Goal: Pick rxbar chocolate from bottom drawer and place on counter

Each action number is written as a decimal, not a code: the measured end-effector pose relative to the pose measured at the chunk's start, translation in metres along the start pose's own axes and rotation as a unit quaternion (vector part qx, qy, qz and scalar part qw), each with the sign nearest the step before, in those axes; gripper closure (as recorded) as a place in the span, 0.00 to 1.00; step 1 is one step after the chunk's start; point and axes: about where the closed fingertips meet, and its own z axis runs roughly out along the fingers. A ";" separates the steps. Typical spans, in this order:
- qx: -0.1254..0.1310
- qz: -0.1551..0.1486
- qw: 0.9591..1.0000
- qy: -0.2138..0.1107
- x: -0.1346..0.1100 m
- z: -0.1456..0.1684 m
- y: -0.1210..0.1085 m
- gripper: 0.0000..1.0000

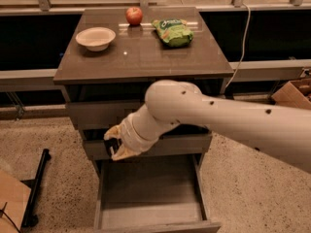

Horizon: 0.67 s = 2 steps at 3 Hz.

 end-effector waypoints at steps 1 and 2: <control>0.032 -0.018 0.997 0.064 -0.026 -0.052 -0.059 1.00; 0.029 -0.016 0.998 0.058 -0.025 -0.046 -0.054 1.00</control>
Offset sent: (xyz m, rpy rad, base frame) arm 0.0246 0.0066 0.0536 -0.0597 -0.0830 -0.0323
